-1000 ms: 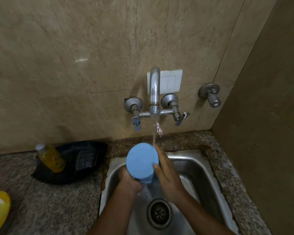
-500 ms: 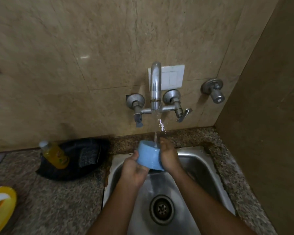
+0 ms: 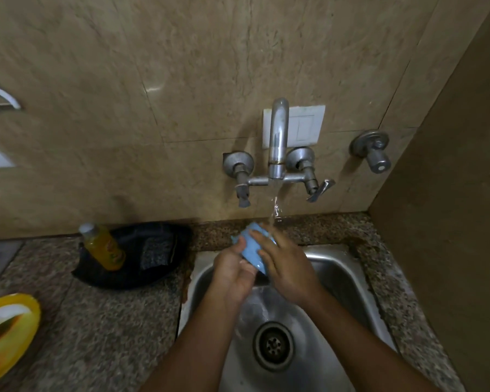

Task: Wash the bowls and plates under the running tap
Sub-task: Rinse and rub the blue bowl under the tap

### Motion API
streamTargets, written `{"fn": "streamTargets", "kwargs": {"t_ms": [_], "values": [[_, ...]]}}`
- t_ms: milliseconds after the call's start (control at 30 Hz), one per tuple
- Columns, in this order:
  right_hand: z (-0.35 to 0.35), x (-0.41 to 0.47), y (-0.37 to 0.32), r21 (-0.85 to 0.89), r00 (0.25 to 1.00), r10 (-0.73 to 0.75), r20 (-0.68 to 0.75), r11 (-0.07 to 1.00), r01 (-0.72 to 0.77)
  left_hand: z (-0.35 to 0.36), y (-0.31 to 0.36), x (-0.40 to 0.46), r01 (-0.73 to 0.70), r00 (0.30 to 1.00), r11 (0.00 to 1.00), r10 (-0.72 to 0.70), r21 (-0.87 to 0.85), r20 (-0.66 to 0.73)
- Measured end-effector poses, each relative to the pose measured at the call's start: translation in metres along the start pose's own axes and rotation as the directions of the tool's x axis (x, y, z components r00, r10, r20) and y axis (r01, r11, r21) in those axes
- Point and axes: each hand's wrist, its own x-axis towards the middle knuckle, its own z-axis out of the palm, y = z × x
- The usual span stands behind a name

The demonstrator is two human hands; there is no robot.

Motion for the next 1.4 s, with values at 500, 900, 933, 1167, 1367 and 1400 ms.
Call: {"fn": "streamTargets", "kwargs": {"t_ms": [500, 900, 933, 1167, 1367, 1400], "values": [[0.016, -0.042, -0.011, 0.036, 0.979, 0.197, 0.054, 0.979, -0.199, -0.017, -0.011, 0.012, 0.006, 0.985, 0.977, -0.042, -0.213, -0.166], [-0.005, -0.027, -0.014, -0.126, 0.960, 0.042, 0.278, 0.992, -0.007, -0.026, -0.018, 0.009, 0.075, 0.941, 0.950, 0.033, 0.303, -0.337], [-0.006, -0.026, -0.011, -0.121, 0.959, 0.109, 0.260, 0.989, -0.080, -0.026, -0.019, 0.007, 0.091, 0.930, 0.934, 0.045, 0.345, -0.365], [-0.006, -0.032, -0.023, -0.111, 0.959, 0.044, 0.280, 0.994, -0.013, -0.025, -0.011, 0.016, 0.037, 0.944, 0.934, 0.084, 0.356, -0.319], [-0.003, -0.027, -0.034, -0.139, 0.967, -0.004, 0.255, 0.990, 0.040, -0.013, -0.010, 0.019, 0.036, 0.938, 0.923, 0.100, 0.383, -0.331], [-0.005, -0.035, -0.030, -0.120, 0.964, -0.036, 0.265, 0.990, 0.070, -0.013, -0.007, 0.019, 0.037, 0.940, 0.927, 0.095, 0.374, -0.327]]}}
